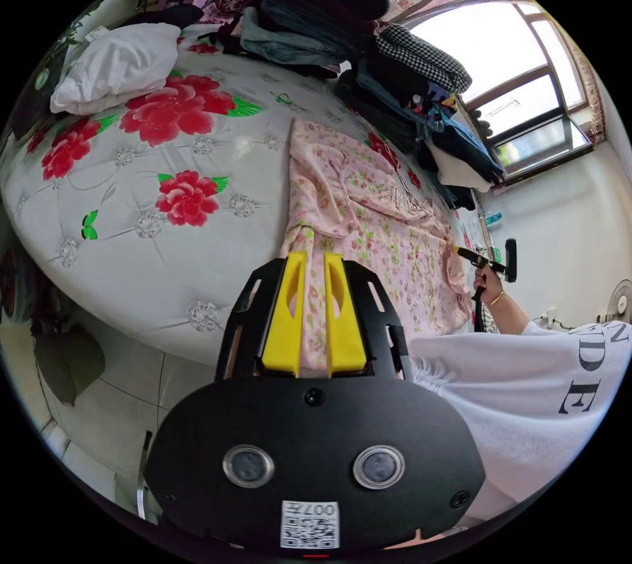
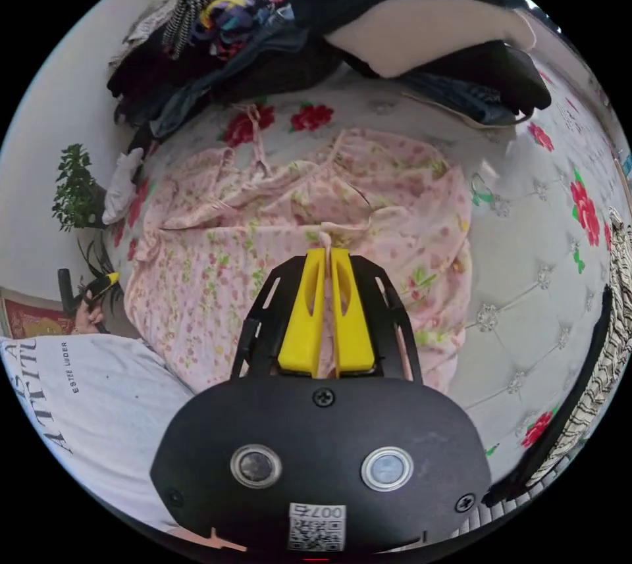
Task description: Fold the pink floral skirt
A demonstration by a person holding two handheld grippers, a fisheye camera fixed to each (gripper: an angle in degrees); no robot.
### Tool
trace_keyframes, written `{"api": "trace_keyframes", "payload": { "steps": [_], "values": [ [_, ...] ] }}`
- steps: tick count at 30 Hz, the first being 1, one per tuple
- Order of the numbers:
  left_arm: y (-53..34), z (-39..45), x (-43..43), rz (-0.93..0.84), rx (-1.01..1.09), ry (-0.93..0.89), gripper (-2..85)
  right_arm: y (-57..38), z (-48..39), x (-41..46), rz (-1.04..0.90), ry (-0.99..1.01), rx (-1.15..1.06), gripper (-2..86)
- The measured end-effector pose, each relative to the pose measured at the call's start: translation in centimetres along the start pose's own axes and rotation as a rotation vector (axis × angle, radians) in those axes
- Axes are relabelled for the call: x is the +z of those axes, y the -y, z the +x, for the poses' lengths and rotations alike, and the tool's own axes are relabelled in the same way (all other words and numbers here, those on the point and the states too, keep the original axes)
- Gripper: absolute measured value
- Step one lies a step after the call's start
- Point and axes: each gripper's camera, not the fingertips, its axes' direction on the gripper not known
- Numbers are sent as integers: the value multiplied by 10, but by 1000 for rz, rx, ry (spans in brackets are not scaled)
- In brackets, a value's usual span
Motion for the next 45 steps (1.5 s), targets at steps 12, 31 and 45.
{"api": "trace_keyframes", "payload": {
  "steps": [12, 31, 45],
  "values": [
    [-40, 16, 6, -159, 60, 24, 90, -149, 112, -76, 61, -100, 354, 95],
    [4, 28, 3, -381, 186, -233, -10, -241, 214, -128, 128, 177, 433, -1],
    [208, -25, 23, -133, -48, -549, 3, -92, 279, -189, 392, 419, 431, 8]
  ]
}}
